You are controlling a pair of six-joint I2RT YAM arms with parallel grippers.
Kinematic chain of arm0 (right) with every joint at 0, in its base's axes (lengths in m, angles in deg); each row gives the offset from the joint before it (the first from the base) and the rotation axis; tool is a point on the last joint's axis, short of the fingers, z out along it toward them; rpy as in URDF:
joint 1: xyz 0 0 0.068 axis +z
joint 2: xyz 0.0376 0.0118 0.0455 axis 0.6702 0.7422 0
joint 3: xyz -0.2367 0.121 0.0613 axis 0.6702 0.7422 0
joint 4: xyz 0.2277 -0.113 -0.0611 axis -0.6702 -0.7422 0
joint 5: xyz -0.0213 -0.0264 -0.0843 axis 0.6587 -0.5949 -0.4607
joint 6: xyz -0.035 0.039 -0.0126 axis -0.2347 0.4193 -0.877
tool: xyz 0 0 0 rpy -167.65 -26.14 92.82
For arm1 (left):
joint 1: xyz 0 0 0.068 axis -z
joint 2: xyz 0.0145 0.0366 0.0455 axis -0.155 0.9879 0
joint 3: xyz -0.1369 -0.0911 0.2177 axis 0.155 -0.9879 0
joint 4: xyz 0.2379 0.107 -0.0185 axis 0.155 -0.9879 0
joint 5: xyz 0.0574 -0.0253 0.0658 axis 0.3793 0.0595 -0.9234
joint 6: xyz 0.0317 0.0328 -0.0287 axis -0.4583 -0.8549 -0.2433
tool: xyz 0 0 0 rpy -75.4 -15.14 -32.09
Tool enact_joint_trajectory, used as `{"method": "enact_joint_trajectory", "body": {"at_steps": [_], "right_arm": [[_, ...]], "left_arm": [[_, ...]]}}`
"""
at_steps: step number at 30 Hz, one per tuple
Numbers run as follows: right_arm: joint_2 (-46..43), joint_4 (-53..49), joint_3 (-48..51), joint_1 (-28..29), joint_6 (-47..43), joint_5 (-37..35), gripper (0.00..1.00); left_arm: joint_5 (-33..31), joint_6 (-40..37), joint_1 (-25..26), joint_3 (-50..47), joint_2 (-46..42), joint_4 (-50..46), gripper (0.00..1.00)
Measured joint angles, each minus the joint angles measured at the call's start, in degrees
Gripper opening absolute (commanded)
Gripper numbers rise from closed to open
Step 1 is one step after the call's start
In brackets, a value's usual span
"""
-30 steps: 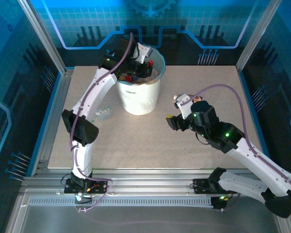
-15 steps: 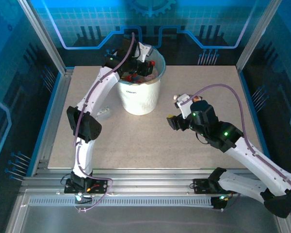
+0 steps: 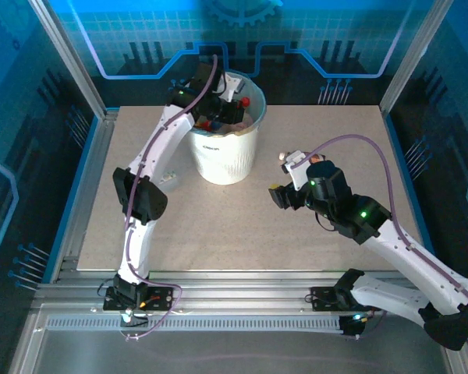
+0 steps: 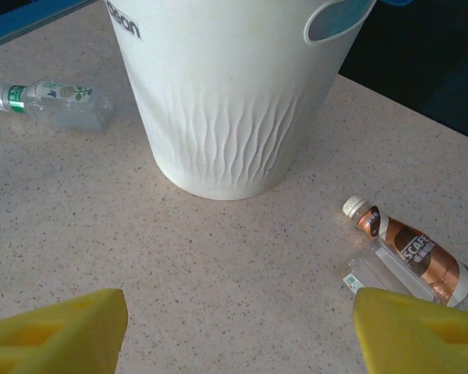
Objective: Put the plastic bottles in the bin
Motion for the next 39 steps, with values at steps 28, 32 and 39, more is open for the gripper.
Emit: {"method": "enact_joint_trajectory", "body": {"at_steps": [28, 32, 39], "right_arm": [[9.22, -10.08, -10.36, -4.85, 8.61, 3.13, 0.81], [15.61, -11.58, -12.68, -9.35, 8.26, 6.12, 0.83], [27.32, -10.58, -14.93, -28.11, 4.98, 15.21, 0.85]], "left_arm": [[-6.97, 1.11, -0.61, -39.15, -46.36, 11.47, 0.52], [-7.45, -1.01, -0.59, -53.37, -58.14, 13.97, 0.6], [-5.62, -3.06, -0.59, -70.97, -74.16, 14.86, 0.63]]}}
